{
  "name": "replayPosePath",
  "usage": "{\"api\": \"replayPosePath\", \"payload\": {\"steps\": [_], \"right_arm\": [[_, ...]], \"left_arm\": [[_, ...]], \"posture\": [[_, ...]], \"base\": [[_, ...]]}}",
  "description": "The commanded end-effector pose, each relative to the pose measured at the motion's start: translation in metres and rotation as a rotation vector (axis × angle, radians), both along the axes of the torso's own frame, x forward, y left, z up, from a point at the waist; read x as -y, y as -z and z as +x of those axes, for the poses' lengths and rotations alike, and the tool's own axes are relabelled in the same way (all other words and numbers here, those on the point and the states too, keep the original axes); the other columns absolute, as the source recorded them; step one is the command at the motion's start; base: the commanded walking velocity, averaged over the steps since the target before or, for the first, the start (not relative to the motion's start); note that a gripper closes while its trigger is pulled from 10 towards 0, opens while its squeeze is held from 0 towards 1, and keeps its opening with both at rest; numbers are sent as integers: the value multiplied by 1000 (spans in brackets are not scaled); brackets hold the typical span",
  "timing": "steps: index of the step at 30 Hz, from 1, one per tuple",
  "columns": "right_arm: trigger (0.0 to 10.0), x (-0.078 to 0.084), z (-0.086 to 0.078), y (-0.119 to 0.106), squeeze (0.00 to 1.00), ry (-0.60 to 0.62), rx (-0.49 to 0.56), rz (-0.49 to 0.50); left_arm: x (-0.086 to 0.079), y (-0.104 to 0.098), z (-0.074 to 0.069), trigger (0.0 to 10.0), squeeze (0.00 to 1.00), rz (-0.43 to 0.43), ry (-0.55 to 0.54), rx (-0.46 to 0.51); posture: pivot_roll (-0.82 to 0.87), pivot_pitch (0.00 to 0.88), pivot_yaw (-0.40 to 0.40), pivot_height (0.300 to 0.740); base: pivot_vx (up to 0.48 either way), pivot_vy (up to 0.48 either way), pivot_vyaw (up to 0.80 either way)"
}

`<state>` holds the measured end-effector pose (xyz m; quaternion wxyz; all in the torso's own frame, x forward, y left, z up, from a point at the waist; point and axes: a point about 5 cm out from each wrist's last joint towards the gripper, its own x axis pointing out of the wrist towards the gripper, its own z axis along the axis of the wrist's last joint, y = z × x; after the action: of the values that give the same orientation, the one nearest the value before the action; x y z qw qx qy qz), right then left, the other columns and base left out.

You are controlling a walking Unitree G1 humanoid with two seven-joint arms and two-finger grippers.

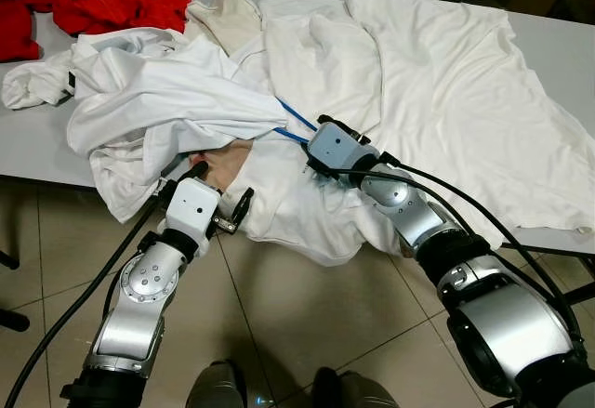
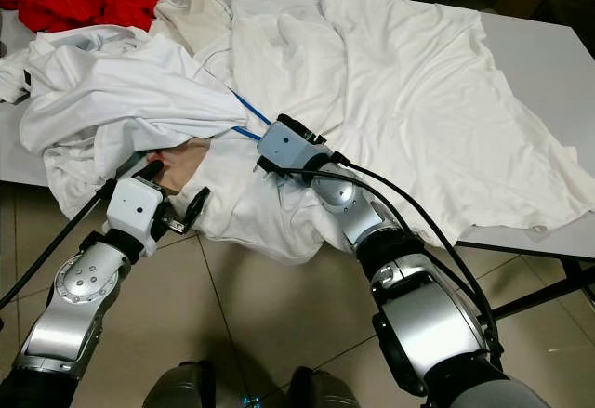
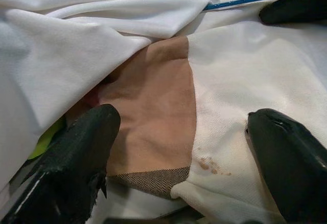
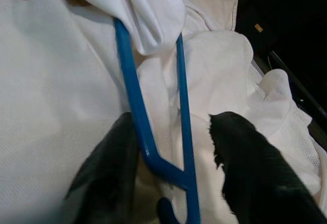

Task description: Hang hanger

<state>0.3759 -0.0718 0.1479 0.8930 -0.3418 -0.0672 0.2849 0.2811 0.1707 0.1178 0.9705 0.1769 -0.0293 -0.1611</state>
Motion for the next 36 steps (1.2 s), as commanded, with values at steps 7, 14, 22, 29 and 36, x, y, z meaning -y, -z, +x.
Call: {"api": "replayPosePath", "payload": {"steps": [7, 14, 22, 29, 36], "right_arm": [[0, 3, 2, 0, 0, 24, 15, -11], [314, 5, 6, -14, 0, 22, 40, 61], [0, 21, 7, -21, 0, 15, 32, 115], [4275, 31, 7, -26, 0, 6, 13, 143], [3294, 56, 7, -31, 0, 16, -30, 206]], "left_arm": [[2, -2, 1, 10000, 0, 8, 10, 9], [1, -2, 1, 10000, 0, 9, 9, 8], [1, -2, 3, 10000, 0, 11, 11, 10], [2, -2, 4, 10000, 0, 13, 17, 12], [2, -4, 6, 10000, 0, 16, 16, 20]], "posture": [[239, 170, -86, 740], [242, 168, -85, 740], [234, 162, -84, 740], [227, 156, -81, 740], [231, 147, -79, 740]], "base": [[0, 0, 0], [0, 0, 0], [0, 0, 0], [0, 0, 0], [0, 0, 0]]}}
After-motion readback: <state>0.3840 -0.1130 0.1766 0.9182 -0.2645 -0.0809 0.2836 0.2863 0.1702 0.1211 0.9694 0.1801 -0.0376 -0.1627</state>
